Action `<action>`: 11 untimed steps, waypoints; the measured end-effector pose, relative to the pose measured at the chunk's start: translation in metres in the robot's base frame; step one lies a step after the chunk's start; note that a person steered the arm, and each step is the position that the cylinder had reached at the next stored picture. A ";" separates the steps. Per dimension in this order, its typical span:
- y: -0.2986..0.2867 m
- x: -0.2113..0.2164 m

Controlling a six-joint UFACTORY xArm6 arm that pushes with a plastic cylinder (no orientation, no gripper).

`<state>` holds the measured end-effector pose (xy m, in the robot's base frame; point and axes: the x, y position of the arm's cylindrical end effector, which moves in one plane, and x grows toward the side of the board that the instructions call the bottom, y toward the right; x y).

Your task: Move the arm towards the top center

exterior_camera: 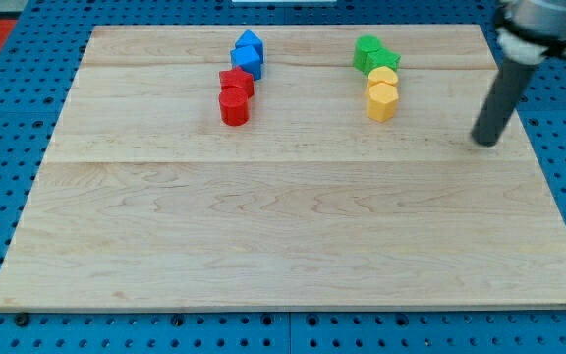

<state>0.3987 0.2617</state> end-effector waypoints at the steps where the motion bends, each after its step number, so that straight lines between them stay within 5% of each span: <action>1: 0.035 -0.058; 3: 0.034 -0.180; 4: 0.013 -0.208; 9: -0.224 -0.204; 11: -0.211 -0.187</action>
